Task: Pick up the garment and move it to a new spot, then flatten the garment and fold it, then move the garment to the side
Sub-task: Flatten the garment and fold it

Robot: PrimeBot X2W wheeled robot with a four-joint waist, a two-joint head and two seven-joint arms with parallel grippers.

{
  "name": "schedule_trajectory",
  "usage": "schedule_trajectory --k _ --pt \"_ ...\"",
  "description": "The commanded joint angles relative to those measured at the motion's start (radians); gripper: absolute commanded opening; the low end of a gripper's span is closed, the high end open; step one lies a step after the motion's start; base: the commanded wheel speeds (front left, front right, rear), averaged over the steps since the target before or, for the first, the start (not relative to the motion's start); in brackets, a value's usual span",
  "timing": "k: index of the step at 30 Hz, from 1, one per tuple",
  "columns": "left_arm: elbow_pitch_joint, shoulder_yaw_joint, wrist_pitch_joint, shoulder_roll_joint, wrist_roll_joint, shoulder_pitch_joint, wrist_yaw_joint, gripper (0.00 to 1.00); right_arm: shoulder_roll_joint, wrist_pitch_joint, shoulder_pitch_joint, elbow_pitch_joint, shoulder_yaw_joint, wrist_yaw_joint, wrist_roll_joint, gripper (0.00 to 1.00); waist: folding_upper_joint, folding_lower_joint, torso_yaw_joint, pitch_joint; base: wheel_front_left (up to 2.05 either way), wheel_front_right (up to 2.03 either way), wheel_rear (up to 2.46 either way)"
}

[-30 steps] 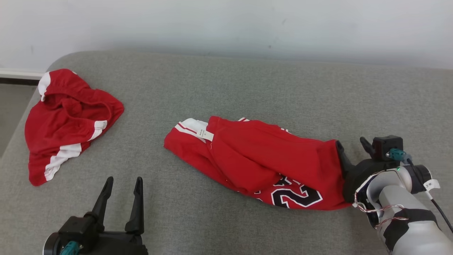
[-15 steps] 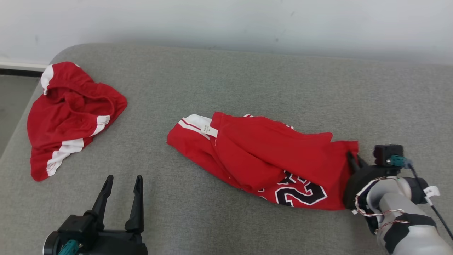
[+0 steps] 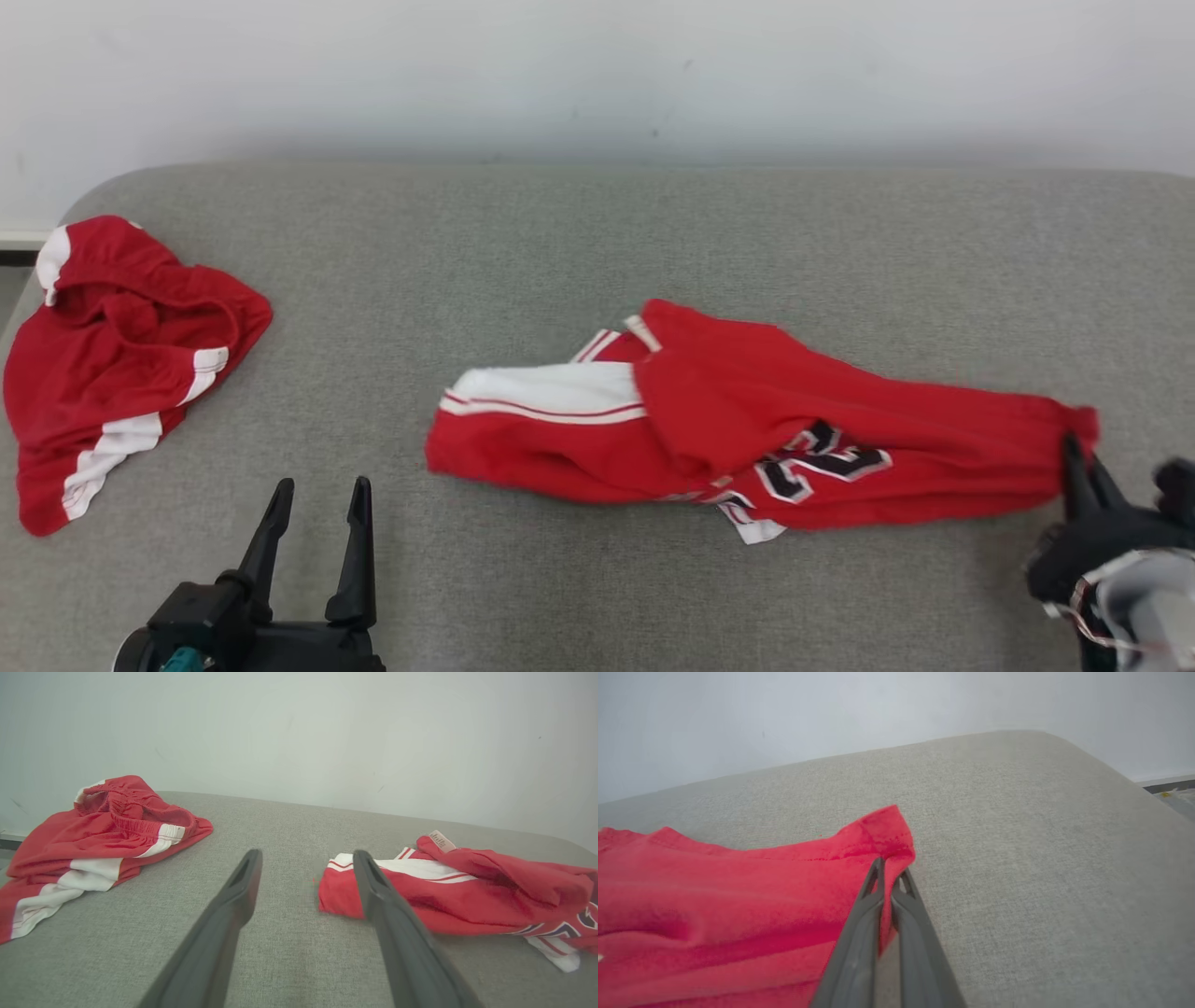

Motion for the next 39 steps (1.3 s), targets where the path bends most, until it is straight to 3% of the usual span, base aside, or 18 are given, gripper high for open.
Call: schedule_trajectory --k 1,5,11,20,27,28,29,30,35,39 --pt "-0.005 -0.001 -0.001 -0.001 -0.005 0.009 0.005 1.00 -0.004 -0.004 0.046 -0.030 -0.047 0.001 -0.017 0.00 -0.0001 0.0001 -0.012 -0.006 0.00 0.00 0.00" --pt "-0.008 -0.008 -0.001 0.000 -0.009 0.018 0.013 1.00 0.030 -0.005 0.161 -0.106 -0.174 0.001 -0.069 0.00 -0.0001 0.0001 -0.018 -0.010 0.00 0.00 0.00" --pt "-0.001 -0.014 -0.001 -0.001 -0.014 0.014 0.013 1.00 0.091 0.015 0.230 -0.221 -0.263 0.001 -0.150 0.00 -0.0001 0.0001 -0.017 -0.010 0.00 0.00 0.00" --pt "0.010 -0.024 -0.001 0.000 -0.022 0.000 0.010 1.00 0.179 0.113 0.156 -0.399 -0.219 0.001 -0.244 0.00 -0.0001 0.0001 0.015 -0.005 0.00 0.00 0.00" --pt "0.020 -0.047 -0.001 0.000 -0.029 -0.021 0.012 1.00 0.214 0.128 0.031 -0.301 -0.138 0.001 -0.299 0.02 -0.0001 0.0001 0.055 0.005 0.00 0.00 0.00" --pt "0.022 -0.050 -0.001 -0.001 -0.031 -0.022 0.012 1.00 0.213 0.120 0.018 -0.275 -0.130 0.001 -0.304 0.29 -0.0001 0.0001 0.060 0.005 0.00 0.00 0.00" --pt "0.023 -0.052 -0.001 0.000 -0.031 -0.022 0.012 1.00 0.213 0.110 0.004 -0.248 -0.123 0.001 -0.306 0.89 -0.0001 0.0001 0.063 0.004 0.00 0.00 0.00" --pt "0.023 -0.053 -0.001 0.000 -0.032 -0.020 0.013 1.00 0.214 0.102 -0.006 -0.221 -0.117 0.001 -0.308 1.00 -0.0001 0.0001 0.064 0.003 0.00 0.00 0.00" --pt "0.022 -0.045 -0.001 -0.001 -0.028 0.000 0.019 1.00 0.219 0.045 -0.033 -0.138 -0.096 0.001 -0.294 1.00 -0.0001 0.0001 0.053 -0.014 0.00 0.00 0.00" --pt "0.017 -0.035 -0.001 -0.001 -0.022 0.013 0.022 1.00 0.202 0.012 -0.018 -0.149 -0.075 0.001 -0.270 1.00 -0.0001 0.0001 0.029 -0.032 0.00 0.00 0.00"
